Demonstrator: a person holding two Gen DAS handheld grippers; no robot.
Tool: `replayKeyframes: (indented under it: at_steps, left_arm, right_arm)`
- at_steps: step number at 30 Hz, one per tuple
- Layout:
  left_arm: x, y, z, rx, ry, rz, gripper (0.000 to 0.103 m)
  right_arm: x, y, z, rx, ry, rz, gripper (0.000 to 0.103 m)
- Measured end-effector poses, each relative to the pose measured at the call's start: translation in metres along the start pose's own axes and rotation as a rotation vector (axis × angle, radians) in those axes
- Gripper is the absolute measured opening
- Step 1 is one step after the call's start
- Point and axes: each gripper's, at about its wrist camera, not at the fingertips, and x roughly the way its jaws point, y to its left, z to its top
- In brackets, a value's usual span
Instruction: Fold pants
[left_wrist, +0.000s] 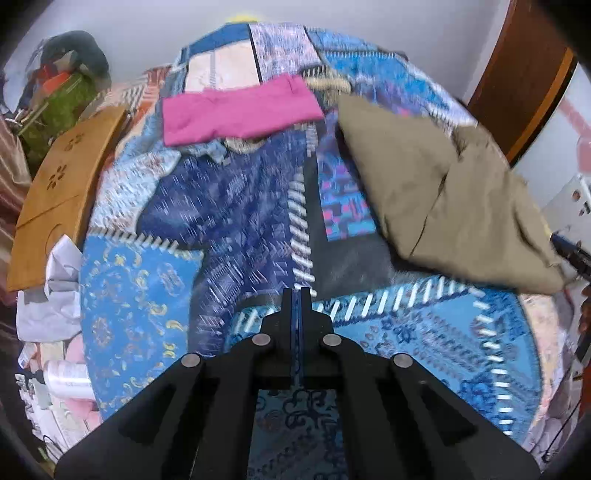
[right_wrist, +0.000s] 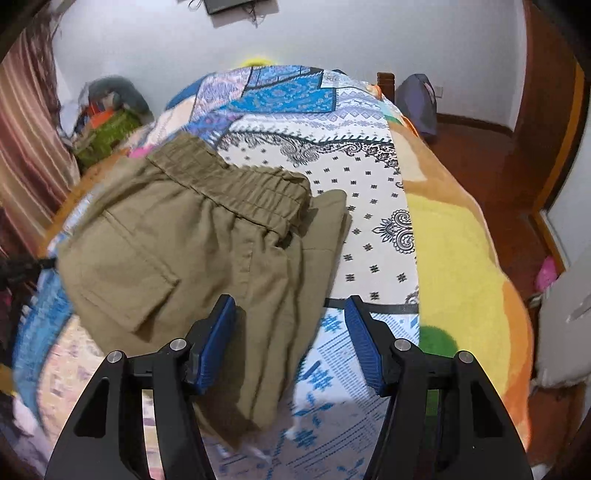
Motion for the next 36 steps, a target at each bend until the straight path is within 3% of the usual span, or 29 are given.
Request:
replayKeyframes:
  at_steps: [5, 6, 7, 9, 10, 18, 22, 25, 28, 33, 36]
  left_arm:
    - [-0.025, -0.015, 0.029, 0.033, -0.090, -0.035, 0.008]
    - [-0.024, -0.019, 0.035, 0.041, -0.092, -0.058, 0.019]
    - [-0.023, -0.026, 0.042, 0.056, -0.089, -0.083, 0.036]
    - [-0.015, -0.035, 0.056, 0.074, -0.111, -0.100, 0.057]
    - [-0.010, -0.039, 0.063, 0.081, -0.122, -0.095, 0.058]
    - [0.064, -0.042, 0.100, 0.052, 0.023, -0.169, 0.058]
    - [0.083, -0.037, 0.108, -0.015, 0.051, -0.262, 0.033]
    - [0.079, -0.037, 0.107, -0.018, 0.022, -0.224, 0.019]
    - [0.072, -0.035, 0.100, -0.005, 0.001, -0.153, 0.011]
    - [0.059, -0.012, 0.079, -0.040, 0.012, -0.042, 0.002]
    - [0.062, 0.001, 0.067, -0.035, 0.055, -0.069, 0.002]
  right_arm:
    - [-0.018, 0.003, 0.001, 0.031, -0.038, -0.014, 0.058]
    - [-0.020, 0.005, 0.003, 0.032, -0.045, -0.013, 0.058]
    - [-0.022, 0.006, 0.004, 0.033, -0.051, -0.012, 0.059]
    - [-0.021, 0.007, 0.007, 0.033, -0.060, -0.016, 0.064]
    - [-0.020, 0.007, 0.008, 0.038, -0.062, -0.015, 0.066]
    - [0.018, -0.009, 0.013, 0.115, 0.021, 0.031, 0.066]
    - [0.042, -0.020, 0.014, 0.160, 0.060, 0.109, 0.066]
    - [0.047, -0.018, 0.021, 0.133, 0.060, 0.138, 0.052]
    - [0.052, -0.015, 0.030, 0.088, 0.058, 0.131, 0.045]
    - [0.063, -0.010, 0.044, 0.020, 0.069, 0.111, 0.043]
    - [0.067, -0.007, 0.052, -0.011, 0.085, 0.091, 0.044]
